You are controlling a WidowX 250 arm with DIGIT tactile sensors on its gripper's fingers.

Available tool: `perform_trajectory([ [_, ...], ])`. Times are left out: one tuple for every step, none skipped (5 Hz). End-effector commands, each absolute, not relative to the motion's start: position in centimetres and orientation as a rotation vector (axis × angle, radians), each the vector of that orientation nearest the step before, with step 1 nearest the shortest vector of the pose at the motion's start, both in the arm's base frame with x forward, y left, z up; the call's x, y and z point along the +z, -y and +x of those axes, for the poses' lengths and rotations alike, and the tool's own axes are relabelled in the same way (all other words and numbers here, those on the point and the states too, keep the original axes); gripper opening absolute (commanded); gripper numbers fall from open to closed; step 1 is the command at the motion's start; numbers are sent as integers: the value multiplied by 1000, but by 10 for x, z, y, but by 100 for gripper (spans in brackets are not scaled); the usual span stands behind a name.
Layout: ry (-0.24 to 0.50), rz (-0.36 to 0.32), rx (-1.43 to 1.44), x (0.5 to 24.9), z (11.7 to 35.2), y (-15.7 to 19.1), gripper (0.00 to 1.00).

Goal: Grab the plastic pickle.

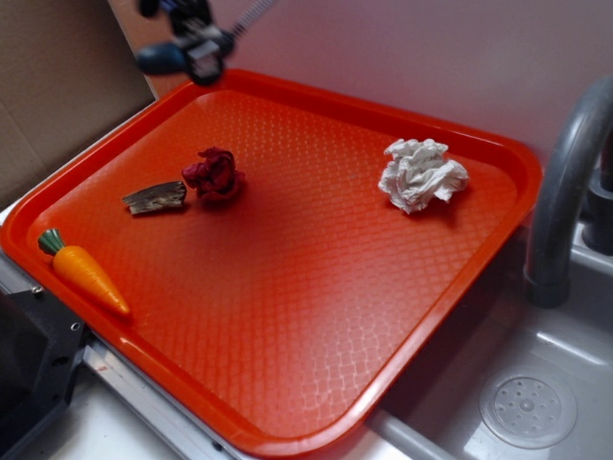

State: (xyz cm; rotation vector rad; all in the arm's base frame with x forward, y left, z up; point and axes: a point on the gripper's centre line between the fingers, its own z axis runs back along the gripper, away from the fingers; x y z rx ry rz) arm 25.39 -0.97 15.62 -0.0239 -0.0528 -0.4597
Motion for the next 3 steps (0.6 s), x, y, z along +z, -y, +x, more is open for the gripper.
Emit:
perform_trajectory([
  [149, -79, -307, 194, 209, 17, 0],
  [140, -75, -270, 193, 203, 22, 0],
  [114, -74, -262, 189, 208, 22, 0],
])
